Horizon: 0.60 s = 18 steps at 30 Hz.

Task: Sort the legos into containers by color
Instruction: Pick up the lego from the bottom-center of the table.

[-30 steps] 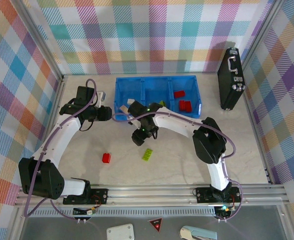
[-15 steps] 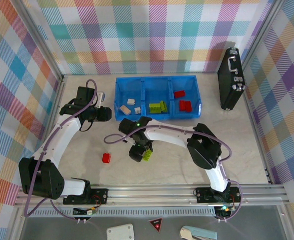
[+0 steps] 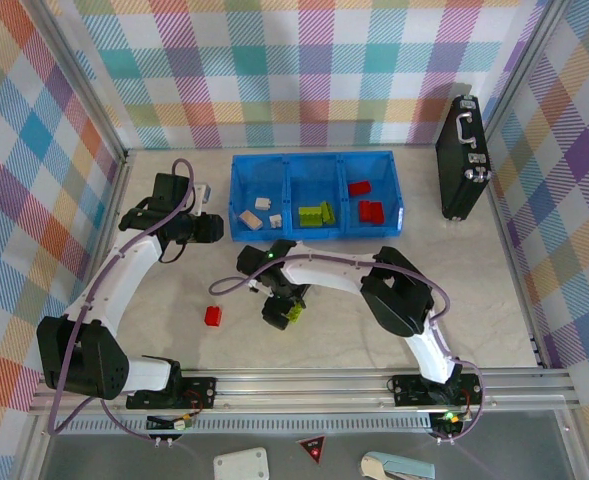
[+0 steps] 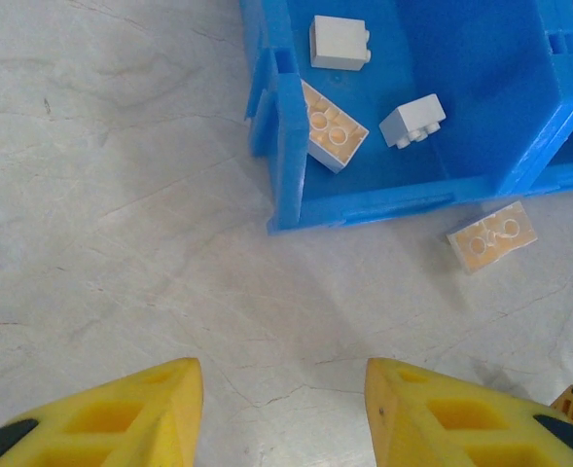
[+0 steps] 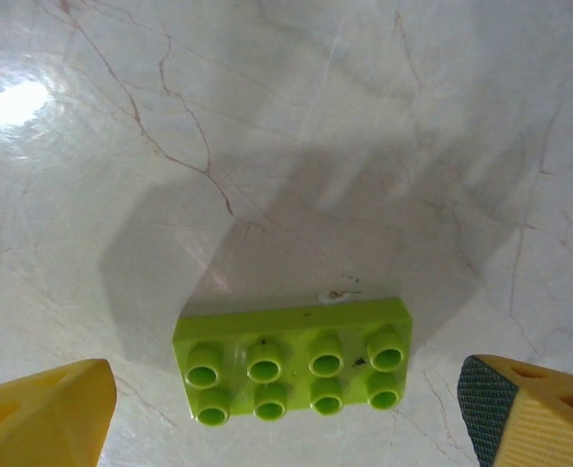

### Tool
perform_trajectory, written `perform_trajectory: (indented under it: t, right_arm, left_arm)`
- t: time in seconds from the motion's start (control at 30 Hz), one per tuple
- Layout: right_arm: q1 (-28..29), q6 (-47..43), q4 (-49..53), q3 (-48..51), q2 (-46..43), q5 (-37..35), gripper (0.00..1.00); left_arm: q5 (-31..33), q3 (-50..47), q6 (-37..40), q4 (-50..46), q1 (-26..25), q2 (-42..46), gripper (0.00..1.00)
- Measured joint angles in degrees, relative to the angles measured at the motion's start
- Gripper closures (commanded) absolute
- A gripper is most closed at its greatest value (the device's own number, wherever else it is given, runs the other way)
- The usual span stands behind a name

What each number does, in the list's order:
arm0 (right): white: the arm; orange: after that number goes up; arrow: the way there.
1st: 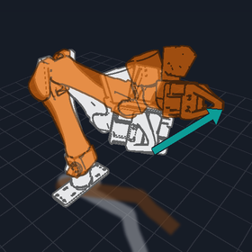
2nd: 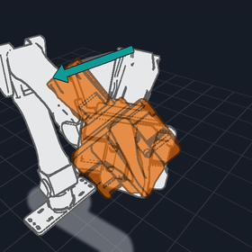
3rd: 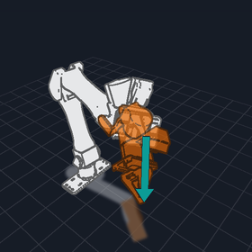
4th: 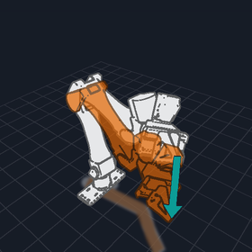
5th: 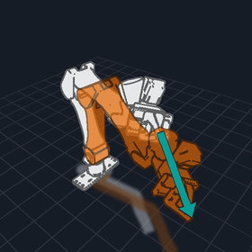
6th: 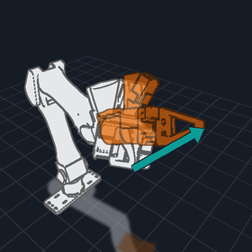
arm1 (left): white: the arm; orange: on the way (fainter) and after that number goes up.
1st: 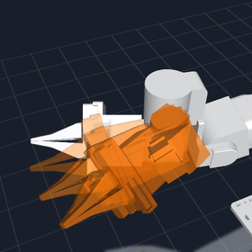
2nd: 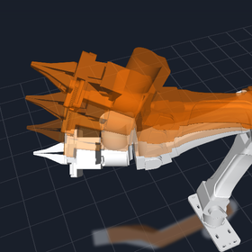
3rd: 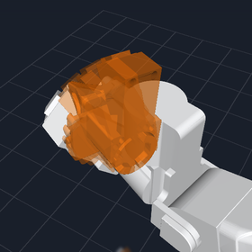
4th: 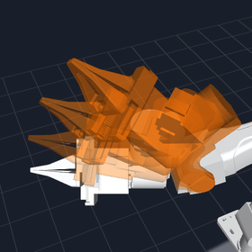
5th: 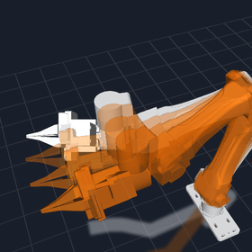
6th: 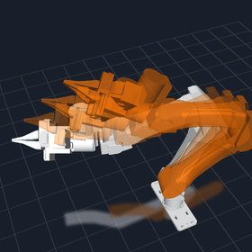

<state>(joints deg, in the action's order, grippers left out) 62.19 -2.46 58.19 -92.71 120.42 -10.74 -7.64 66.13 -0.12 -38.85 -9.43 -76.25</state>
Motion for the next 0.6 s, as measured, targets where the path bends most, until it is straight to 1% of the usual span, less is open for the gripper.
perform_trajectory:
  t: [0.23,0.6]
  right_arm:
    - [0.1,-0.2,0.0,0.8,1.1,-0.2,0.13]
    - [0.2,-0.7,0.2,1.1,1.7,0.8,0.23]
  left_arm:
    - [0.0,0.0,0.0,0.0,0.0,0.2,0.53]
    - [0.0,0.0,0.0,0.0,0.0,0.2,0.54]
